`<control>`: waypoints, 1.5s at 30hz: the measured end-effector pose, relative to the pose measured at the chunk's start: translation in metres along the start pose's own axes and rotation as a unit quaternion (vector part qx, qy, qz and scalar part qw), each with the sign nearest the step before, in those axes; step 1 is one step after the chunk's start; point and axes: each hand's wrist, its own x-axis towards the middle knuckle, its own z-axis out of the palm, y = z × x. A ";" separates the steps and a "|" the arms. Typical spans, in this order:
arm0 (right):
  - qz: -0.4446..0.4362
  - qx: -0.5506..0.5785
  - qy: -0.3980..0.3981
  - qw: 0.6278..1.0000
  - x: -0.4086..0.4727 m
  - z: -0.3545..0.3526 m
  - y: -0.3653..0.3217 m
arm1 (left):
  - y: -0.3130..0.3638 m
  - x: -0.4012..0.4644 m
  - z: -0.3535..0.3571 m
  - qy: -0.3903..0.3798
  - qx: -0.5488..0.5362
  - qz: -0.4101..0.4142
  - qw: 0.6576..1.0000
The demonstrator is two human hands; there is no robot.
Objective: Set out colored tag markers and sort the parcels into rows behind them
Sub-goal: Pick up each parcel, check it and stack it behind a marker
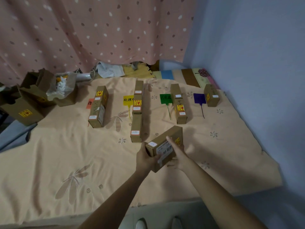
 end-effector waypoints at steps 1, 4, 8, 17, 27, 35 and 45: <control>-0.004 0.018 0.015 1.000 0.002 0.004 -0.002 | 0.000 -0.002 0.005 0.011 0.020 0.022 0.999; -0.015 0.030 0.052 0.998 0.007 0.011 -0.008 | 0.001 -0.008 0.010 0.000 0.040 0.047 0.998; -0.010 0.014 0.032 0.999 0.010 0.009 -0.014 | 0.010 -0.016 -0.001 -0.061 -0.023 0.040 0.997; -0.118 -0.029 -0.137 0.983 -0.002 0.014 -0.025 | 0.004 0.024 -0.042 -0.200 -0.131 -0.200 0.950; -0.144 -0.030 -0.168 0.975 -0.008 0.020 -0.029 | 0.033 0.014 -0.040 -0.266 -0.180 -0.158 0.934; -0.137 -0.018 -0.133 0.981 -0.003 0.009 -0.025 | 0.045 0.022 -0.027 -0.288 -0.158 -0.178 0.928; -0.167 0.021 -0.061 0.984 -0.012 -0.026 -0.043 | 0.063 0.043 0.012 -0.344 -0.132 -0.159 0.916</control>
